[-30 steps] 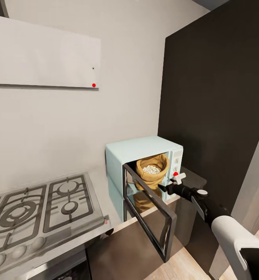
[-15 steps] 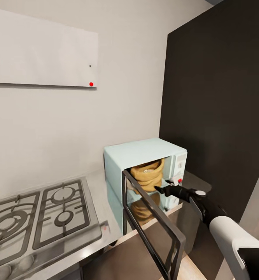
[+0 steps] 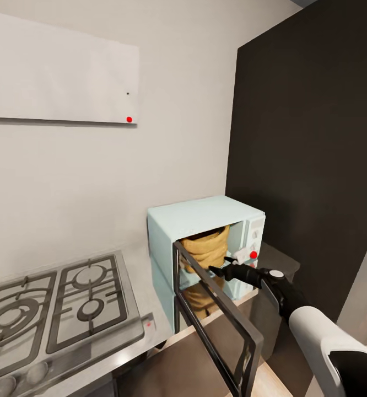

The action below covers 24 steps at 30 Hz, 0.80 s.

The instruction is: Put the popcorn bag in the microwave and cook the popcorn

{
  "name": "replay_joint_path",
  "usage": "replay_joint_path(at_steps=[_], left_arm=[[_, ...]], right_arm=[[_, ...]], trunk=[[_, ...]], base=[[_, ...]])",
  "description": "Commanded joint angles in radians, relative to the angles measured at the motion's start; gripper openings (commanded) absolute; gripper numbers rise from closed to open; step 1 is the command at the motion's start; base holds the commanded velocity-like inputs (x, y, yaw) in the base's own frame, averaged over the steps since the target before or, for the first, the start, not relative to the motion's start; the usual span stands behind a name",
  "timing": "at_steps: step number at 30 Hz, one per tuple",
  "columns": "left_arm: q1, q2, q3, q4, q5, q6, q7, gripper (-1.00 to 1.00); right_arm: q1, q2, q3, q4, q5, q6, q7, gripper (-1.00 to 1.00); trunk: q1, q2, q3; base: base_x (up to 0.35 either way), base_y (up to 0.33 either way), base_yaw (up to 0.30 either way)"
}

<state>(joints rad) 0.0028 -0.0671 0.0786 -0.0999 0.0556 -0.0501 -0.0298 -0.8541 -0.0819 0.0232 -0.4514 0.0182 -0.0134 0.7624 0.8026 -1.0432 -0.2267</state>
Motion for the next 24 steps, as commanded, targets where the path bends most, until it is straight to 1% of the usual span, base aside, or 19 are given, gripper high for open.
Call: replay_joint_path(at_steps=[1, 5, 10, 17, 19, 20, 22, 24], left_arm=[[0.000, 0.000, 0.007, -0.001, 0.006, -0.001, -0.003, 1.00], [0.000, 0.000, 0.007, -0.001, 0.006, -0.001, -0.003, 1.00], [0.000, 0.000, 0.007, -0.001, 0.006, -0.001, -0.003, 1.00], [0.000, 0.001, 0.008, -0.001, 0.006, -0.001, -0.003, 1.00], [0.000, 0.001, 0.008, -0.001, 0.006, -0.001, -0.003, 1.00], [0.000, 0.001, 0.008, -0.001, 0.006, -0.001, -0.003, 1.00], [0.000, 0.001, 0.008, -0.001, 0.006, -0.001, -0.003, 1.00], [0.000, 0.001, 0.008, -0.001, 0.006, -0.001, -0.002, 1.00]], right_arm=[[-0.001, 0.002, 0.002, -0.001, 0.002, -0.002, 0.001, 1.00], [-0.001, 0.018, 0.001, -0.001, 0.002, -0.002, 0.001, 1.00], [-0.001, 0.022, 0.001, -0.001, 0.002, -0.002, -0.008, 1.00], [0.000, 0.022, 0.002, -0.001, 0.002, -0.002, -0.009, 1.00], [0.000, 0.025, 0.003, -0.001, 0.002, -0.002, -0.006, 1.00], [-0.001, 0.034, 0.003, -0.001, 0.002, -0.002, -0.004, 1.00], [0.000, 0.062, 0.005, 0.000, 0.009, -0.002, 0.000, 1.00], [0.000, 0.066, 0.007, 0.003, 0.010, -0.002, 0.001, 1.00]], trunk=[[0.000, -0.001, -0.001], [0.000, -0.001, -0.001], [0.000, -0.001, -0.001], [0.000, -0.001, -0.001], [0.000, -0.001, -0.001], [0.000, -0.001, -0.001], [0.000, -0.001, -0.001], [0.000, -0.001, -0.001]], base=[[0.000, 0.000, 0.000], [0.000, 0.000, 0.000], [0.019, 0.000, 0.000], [0.200, 0.000, 0.000], [0.094, 0.000, 0.000], [0.032, 0.000, 0.000], [0.009, 0.000, 0.000], [0.002, 0.000, 0.000]])
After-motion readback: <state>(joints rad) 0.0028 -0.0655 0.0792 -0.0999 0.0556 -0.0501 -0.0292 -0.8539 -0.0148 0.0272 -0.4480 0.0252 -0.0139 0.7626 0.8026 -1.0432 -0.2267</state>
